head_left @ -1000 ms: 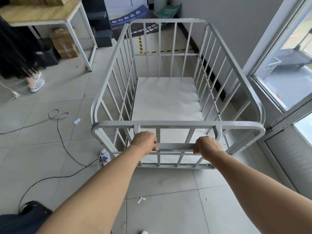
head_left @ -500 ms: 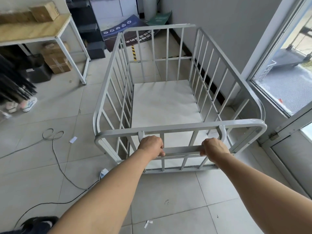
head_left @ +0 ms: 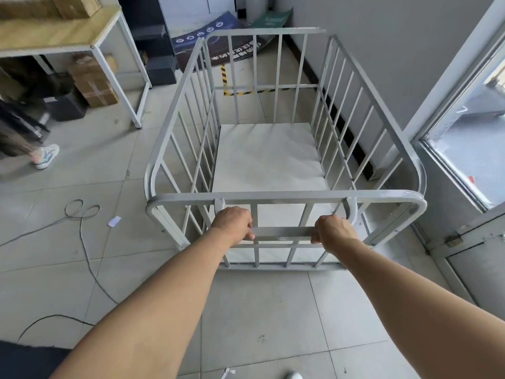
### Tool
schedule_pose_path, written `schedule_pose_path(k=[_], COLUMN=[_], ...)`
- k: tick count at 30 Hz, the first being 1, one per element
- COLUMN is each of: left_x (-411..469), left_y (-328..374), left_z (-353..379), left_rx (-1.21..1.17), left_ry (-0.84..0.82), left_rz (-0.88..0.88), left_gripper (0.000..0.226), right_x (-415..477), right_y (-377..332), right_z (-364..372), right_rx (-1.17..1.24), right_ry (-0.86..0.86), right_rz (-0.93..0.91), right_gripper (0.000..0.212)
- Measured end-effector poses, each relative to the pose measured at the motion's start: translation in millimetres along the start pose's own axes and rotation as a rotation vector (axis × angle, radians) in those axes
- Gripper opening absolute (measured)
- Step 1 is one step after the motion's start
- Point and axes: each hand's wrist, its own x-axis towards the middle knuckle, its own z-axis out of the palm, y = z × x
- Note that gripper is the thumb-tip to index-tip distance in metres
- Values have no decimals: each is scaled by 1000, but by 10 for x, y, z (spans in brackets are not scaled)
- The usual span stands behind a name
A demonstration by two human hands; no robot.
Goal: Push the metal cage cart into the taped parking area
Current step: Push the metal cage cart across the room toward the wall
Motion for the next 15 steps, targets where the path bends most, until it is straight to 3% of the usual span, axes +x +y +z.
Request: schedule_pose_path(k=[7,15], left_x=[374,817], left_y=[-109,-239], left_z=[-170,-405], left_rx=[-45,-11], left_ry=[0,-87], left_rz=[6,49], left_gripper=[16,21], right_x=[358,729], right_y=[-159,-396], right_z=[-139,-283], right_rx=[12,127], right_ry=[33,44], right_rz=[5,133], right_gripper=[24,25])
